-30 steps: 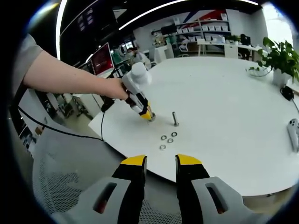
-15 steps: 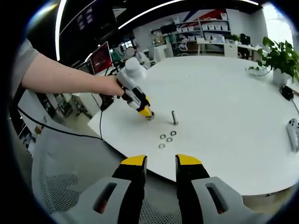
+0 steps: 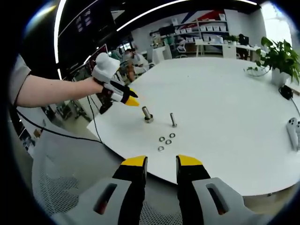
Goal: Place the washer onto the threaded stud by aligning its center hole with the stud, sliding it down to the base, and recovering from edge contact or off-axis alignment until the washer reaches the visible bottom stop.
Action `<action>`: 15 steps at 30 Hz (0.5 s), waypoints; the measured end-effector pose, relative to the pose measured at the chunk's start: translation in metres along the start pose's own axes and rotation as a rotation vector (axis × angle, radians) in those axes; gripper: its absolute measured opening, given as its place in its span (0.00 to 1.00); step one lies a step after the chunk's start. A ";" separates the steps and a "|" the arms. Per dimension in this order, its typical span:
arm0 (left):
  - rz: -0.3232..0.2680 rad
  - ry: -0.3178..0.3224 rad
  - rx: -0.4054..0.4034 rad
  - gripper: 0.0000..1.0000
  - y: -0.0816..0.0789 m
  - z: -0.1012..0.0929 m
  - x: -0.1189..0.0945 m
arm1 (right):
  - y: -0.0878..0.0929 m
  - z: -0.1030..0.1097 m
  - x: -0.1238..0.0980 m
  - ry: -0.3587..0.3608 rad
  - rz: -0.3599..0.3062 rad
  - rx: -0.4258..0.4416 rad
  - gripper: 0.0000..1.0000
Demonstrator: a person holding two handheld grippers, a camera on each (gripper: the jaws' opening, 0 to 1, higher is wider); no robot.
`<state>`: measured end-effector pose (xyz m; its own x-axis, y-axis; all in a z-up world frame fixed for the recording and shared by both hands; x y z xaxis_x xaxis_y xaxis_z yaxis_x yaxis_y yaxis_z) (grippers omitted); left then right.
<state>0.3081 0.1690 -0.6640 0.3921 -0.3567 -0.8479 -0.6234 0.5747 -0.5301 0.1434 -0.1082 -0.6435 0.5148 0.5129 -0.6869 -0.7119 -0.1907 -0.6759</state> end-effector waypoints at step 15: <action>-0.200 0.044 -0.227 0.36 0.057 -0.025 -0.074 | 0.001 -0.002 0.000 0.020 0.009 0.006 0.27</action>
<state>0.2270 0.2095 -0.6314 0.4958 -0.4811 -0.7230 -0.6739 0.3120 -0.6697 0.1429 -0.1100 -0.6447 0.5175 0.4947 -0.6982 -0.7192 -0.1906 -0.6681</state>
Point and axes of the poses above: the point that each gripper's makers call its tool centre point, and the gripper's own axes: x roughly forward along the fingers, z roughly to its left, y roughly out of its underside, the point moved 8 cm from there along -x, roughly backward along the fingers, and after that the axes turned 5 degrees about z, right-handed, at the moved point
